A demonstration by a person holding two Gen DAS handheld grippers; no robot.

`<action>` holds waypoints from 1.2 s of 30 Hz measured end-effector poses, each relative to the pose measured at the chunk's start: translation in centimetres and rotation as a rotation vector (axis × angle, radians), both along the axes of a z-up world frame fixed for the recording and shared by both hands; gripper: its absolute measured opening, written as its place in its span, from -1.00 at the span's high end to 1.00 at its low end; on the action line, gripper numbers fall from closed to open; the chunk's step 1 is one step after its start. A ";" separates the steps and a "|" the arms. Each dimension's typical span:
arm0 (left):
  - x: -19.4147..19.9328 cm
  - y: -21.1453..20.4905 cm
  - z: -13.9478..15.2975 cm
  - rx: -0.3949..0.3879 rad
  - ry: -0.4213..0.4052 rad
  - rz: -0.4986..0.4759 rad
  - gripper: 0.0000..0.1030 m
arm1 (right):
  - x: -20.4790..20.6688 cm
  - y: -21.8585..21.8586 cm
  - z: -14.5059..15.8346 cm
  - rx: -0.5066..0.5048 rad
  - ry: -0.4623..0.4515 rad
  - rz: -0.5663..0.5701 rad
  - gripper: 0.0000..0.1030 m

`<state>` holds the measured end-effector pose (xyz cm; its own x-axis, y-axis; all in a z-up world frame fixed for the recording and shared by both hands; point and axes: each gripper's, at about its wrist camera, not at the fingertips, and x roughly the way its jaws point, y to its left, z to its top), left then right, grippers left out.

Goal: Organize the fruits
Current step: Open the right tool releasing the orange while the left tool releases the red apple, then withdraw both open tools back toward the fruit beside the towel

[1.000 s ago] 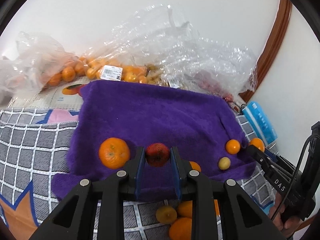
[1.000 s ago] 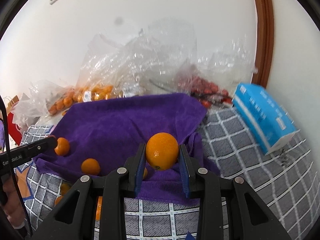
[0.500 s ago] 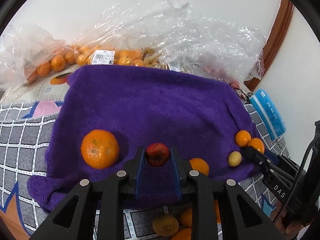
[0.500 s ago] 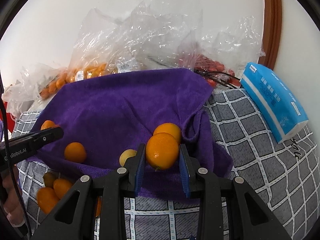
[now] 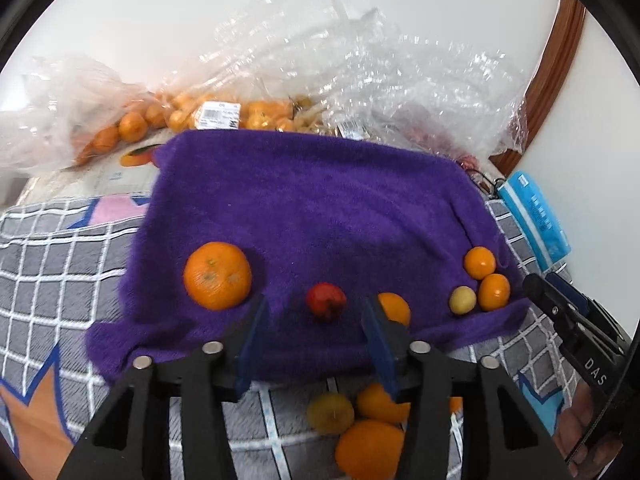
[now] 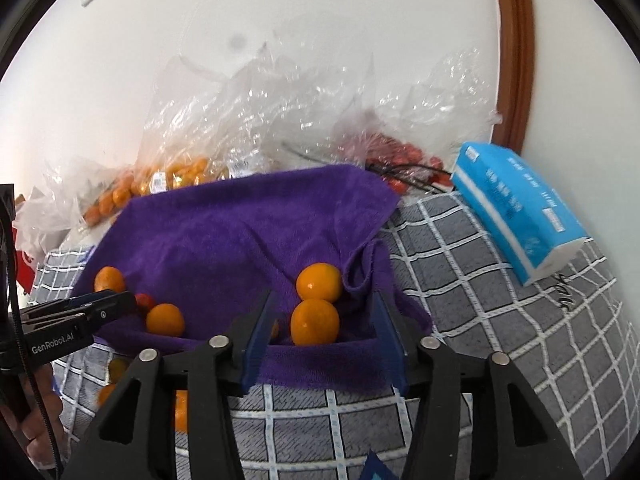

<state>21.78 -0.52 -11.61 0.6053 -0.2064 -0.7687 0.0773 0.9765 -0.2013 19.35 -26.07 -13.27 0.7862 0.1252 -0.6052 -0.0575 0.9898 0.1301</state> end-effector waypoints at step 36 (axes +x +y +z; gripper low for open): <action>-13.4 5.7 4.2 -0.015 -0.147 0.104 0.08 | -10.1 2.2 1.0 0.060 0.009 0.005 -0.50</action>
